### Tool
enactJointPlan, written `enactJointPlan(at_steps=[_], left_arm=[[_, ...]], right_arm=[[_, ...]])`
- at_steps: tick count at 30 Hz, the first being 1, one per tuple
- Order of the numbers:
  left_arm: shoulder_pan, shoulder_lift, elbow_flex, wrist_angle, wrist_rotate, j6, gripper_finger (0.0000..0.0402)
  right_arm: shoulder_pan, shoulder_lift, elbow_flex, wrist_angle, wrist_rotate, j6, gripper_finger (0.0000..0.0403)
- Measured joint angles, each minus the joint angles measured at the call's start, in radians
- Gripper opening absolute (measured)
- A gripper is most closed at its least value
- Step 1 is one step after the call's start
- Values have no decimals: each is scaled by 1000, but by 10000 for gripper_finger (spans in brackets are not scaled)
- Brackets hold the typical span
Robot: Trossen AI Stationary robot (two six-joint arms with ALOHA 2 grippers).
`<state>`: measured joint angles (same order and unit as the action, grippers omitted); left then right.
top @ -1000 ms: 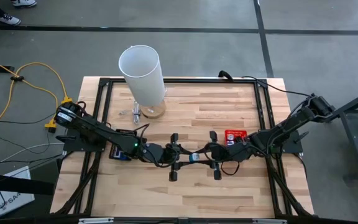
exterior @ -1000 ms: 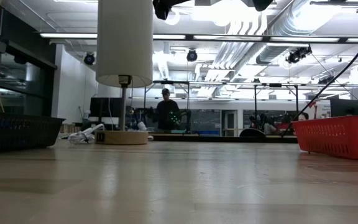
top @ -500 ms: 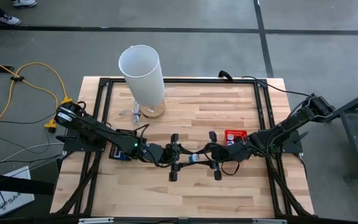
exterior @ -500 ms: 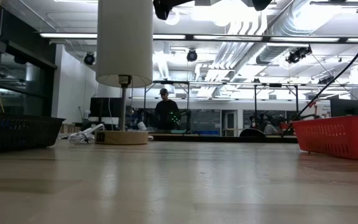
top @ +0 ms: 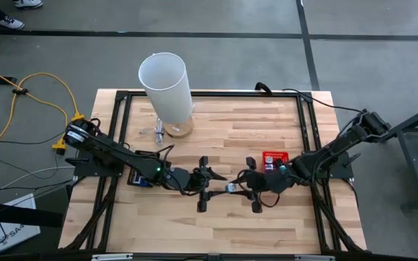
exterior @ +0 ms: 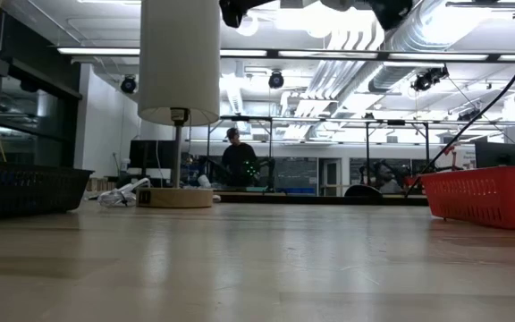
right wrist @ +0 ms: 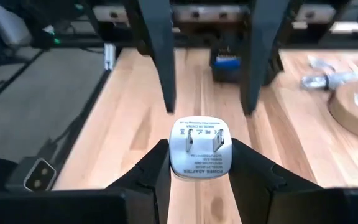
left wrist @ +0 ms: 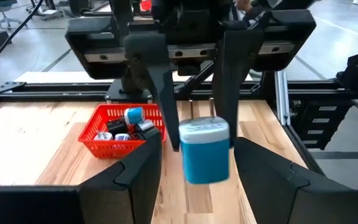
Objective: Pick & Place Office items
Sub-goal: Put the blue charger adapter into the red bin
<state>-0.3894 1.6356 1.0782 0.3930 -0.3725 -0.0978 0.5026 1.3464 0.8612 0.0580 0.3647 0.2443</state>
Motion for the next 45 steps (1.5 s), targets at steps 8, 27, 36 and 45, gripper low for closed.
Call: enactJointPlan(at_steps=[8, 27, 36, 45], left_arm=[[-11, 0, 0, -7, 3, -7, 193], [-21, 0, 0, -19, 5, -14, 193], [-22, 0, 0, -41, 6, -23, 193], [-21, 0, 0, -52, 7, -30, 193]], right_arm=[[43, -22, 0, -211, 139, 143, 119], [-27, -105, -54, -1045, 203, 1014, 120], [0, -92, -131, -1029, 47, 1197, 121], [16, -50, -143, -1025, -5, 1246, 121]])
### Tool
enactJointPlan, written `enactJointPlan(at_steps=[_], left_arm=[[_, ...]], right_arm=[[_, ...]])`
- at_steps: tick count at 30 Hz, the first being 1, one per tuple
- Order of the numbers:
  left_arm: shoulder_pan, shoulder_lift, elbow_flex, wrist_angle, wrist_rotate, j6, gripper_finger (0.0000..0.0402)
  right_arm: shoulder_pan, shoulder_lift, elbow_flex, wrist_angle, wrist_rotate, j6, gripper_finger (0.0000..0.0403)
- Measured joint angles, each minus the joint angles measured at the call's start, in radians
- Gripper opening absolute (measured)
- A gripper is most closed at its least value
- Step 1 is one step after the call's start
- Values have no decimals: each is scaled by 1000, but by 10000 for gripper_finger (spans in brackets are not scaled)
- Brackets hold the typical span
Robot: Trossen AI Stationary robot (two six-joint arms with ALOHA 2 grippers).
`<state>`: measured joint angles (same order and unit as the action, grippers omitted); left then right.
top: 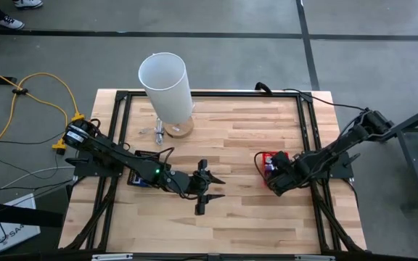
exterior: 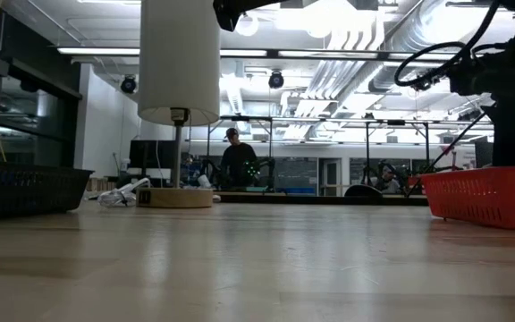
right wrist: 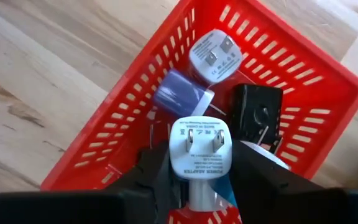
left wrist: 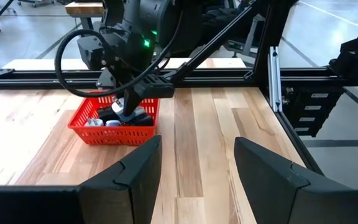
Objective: Pick & Place Office items
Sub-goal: Put the blue charger adapter into the red bin
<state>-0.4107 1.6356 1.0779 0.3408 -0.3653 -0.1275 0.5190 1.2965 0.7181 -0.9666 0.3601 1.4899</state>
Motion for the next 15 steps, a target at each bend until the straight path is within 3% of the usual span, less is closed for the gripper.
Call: enactJointPlan(at_steps=[15], left_arm=[[0, 0, 0, 0, -1, -4, 193]], right_arm=[[-4, 20, 0, 2, 1, -41, 200]])
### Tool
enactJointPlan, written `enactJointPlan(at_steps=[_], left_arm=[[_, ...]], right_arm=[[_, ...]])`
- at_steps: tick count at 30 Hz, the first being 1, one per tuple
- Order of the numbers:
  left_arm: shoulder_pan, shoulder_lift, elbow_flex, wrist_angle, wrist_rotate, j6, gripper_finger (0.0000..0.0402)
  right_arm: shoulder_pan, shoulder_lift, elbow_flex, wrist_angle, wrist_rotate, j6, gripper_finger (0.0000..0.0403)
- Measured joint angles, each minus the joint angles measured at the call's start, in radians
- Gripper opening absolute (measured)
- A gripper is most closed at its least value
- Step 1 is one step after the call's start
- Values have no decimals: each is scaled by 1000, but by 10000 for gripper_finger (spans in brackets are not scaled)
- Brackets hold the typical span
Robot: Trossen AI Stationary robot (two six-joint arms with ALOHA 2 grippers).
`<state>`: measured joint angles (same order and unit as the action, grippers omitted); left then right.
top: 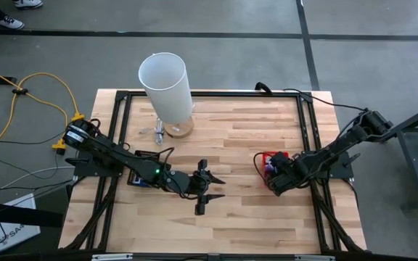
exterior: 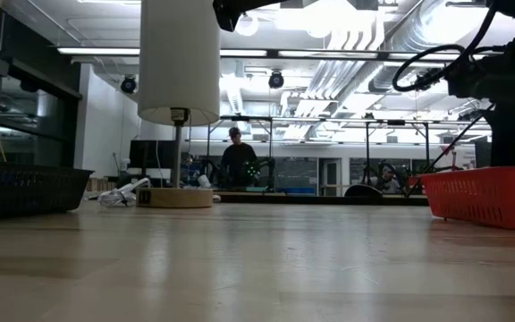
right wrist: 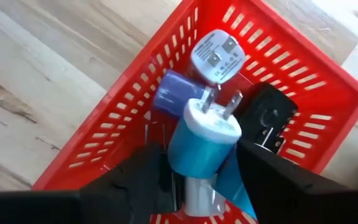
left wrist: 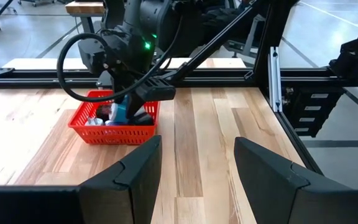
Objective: Pick & Place Office items
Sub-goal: Put the blue charger adapter into the red bin
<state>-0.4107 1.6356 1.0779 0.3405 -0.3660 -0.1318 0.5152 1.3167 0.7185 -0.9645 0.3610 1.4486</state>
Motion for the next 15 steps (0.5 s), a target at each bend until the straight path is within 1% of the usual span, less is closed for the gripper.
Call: enactJointPlan(at_steps=[3, 7, 15], left_arm=[[0, 0, 0, 0, 0, 0, 193], [0, 0, 0, 0, -1, 0, 193], [0, 0, 0, 0, -1, 0, 193]], right_arm=[[0, 0, 0, 1, 0, -6, 207], [0, 0, 0, 2, 2, -21, 207], [-13, -29, 4, 0, 5, -105, 206]])
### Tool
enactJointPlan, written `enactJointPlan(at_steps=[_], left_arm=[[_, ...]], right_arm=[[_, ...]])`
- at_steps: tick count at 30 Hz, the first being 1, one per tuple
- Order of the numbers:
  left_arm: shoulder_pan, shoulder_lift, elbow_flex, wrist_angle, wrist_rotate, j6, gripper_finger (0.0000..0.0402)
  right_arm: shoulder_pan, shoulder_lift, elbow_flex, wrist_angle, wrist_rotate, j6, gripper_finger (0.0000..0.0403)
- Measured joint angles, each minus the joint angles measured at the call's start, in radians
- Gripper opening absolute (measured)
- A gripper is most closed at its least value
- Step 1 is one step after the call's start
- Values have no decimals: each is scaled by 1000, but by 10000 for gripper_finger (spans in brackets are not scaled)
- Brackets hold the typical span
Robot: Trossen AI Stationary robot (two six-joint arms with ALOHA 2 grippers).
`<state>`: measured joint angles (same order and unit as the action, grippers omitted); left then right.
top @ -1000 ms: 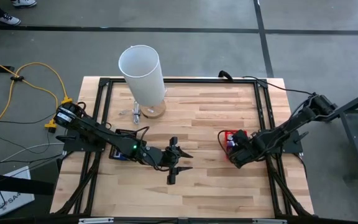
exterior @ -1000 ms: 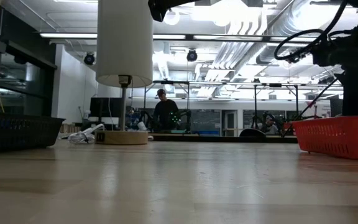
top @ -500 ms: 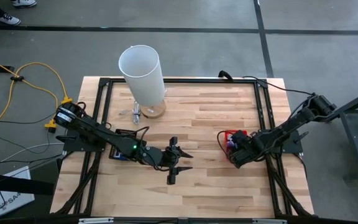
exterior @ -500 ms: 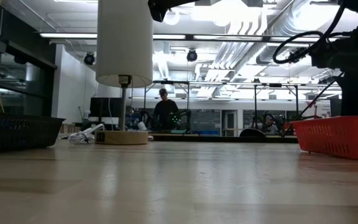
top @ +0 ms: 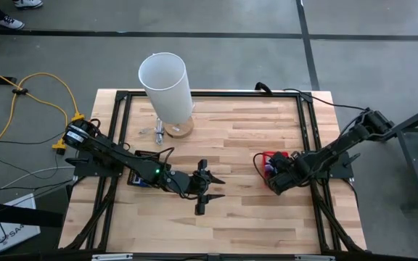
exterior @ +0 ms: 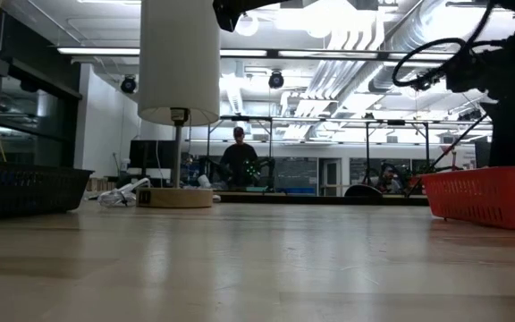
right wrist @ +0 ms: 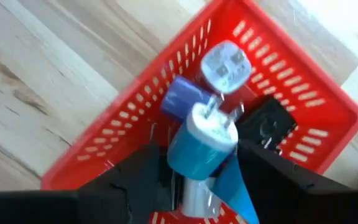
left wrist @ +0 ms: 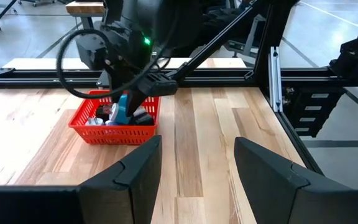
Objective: Pick & Place Office items
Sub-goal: Put the blue charger adapter into the red bin, then return to Home Position
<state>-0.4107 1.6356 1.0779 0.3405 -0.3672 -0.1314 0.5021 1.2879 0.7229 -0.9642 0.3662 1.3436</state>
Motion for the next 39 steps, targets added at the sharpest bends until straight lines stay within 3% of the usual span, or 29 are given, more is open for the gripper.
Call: enactJointPlan(at_steps=[14, 23, 27, 32, 39], left_arm=[[0, 0, 0, -1, 0, 1, 193], [-1, 0, 0, -38, 0, 2, 193], [-5, 0, 0, -55, -1, -2, 193], [-4, 0, 0, -57, -1, -9, 193], [-4, 0, 0, -64, -1, -11, 193]], right_arm=[[-184, -110, 51, 3, -2, -262, 204], [-224, -163, 53, 135, -8, -430, 204], [-214, -197, 53, 183, 121, -474, 204], [-201, -330, 44, 160, 292, -489, 204], [-196, -600, -45, 181, 289, -543, 204]])
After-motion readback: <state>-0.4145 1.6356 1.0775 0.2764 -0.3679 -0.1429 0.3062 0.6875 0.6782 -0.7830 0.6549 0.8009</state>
